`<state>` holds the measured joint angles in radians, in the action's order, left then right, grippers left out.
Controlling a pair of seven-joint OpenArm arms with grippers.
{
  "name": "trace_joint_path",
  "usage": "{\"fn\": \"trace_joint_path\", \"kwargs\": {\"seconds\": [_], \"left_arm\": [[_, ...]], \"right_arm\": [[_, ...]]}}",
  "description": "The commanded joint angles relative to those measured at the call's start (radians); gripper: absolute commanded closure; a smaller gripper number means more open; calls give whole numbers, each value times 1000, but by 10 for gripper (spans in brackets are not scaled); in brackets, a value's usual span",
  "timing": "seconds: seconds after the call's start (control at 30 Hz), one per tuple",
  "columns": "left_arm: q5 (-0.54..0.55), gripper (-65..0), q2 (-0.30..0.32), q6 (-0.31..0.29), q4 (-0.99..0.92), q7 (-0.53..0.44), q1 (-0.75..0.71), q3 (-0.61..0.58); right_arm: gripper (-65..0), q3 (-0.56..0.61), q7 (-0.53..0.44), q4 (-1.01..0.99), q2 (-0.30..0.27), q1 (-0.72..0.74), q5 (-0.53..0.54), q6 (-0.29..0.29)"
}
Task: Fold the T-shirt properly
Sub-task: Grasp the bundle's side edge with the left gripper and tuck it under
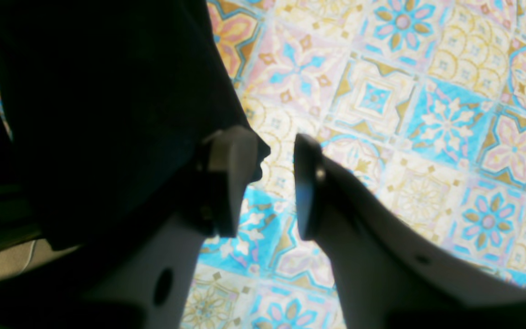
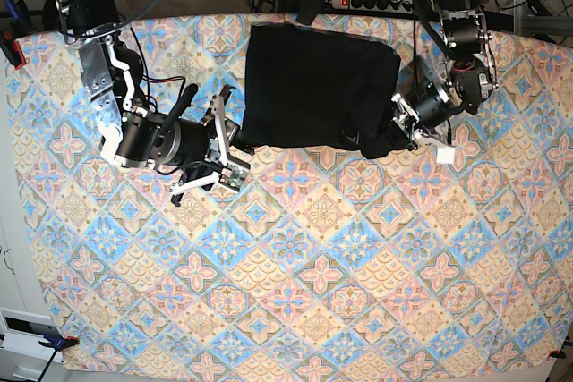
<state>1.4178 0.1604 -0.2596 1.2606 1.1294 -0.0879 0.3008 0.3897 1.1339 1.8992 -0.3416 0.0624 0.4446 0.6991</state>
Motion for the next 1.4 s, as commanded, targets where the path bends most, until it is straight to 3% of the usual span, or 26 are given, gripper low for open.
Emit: {"fn": "trace_joint_path", "kwargs": {"seconds": [0.0, 0.27, 0.57, 0.73, 0.87, 1.0, 1.1, 1.2, 1.37], "left_arm": [[27, 0, 20, -10, 31, 2, 12, 5], [-110, 0, 49, -10, 301, 5, 14, -2], [-232, -2, 77, -10, 310, 2, -13, -4], [-415, -16, 75, -10, 310, 2, -46, -4], [-544, -135, 75, -7, 311, 7, -51, -4], [-633, -307, 81, -5, 317, 1, -62, 4], [-688, -402, 94, -5, 402, -18, -75, -2], [-710, -424, 92, -5, 558, -88, -128, -1], [-611, -423, 72, -10, 718, -101, -206, -2]], "right_arm": [[-192, -10, -19, 16, -6, 17, 9, -1], [-192, -10, -19, 16, -6, 17, 9, -1], [-192, -4, -18, 16, -6, 17, 9, -1], [-192, -2, -16, 16, -6, 17, 9, -1], [-192, -1, -15, 16, -6, 17, 9, -1], [-192, -1, -15, 16, -6, 17, 9, -1], [-192, -1, -15, 16, -6, 17, 9, -1], [-192, 10, -13, 16, -6, 17, 9, -1], [-192, 45, -13, 16, -6, 17, 9, -1]]}}
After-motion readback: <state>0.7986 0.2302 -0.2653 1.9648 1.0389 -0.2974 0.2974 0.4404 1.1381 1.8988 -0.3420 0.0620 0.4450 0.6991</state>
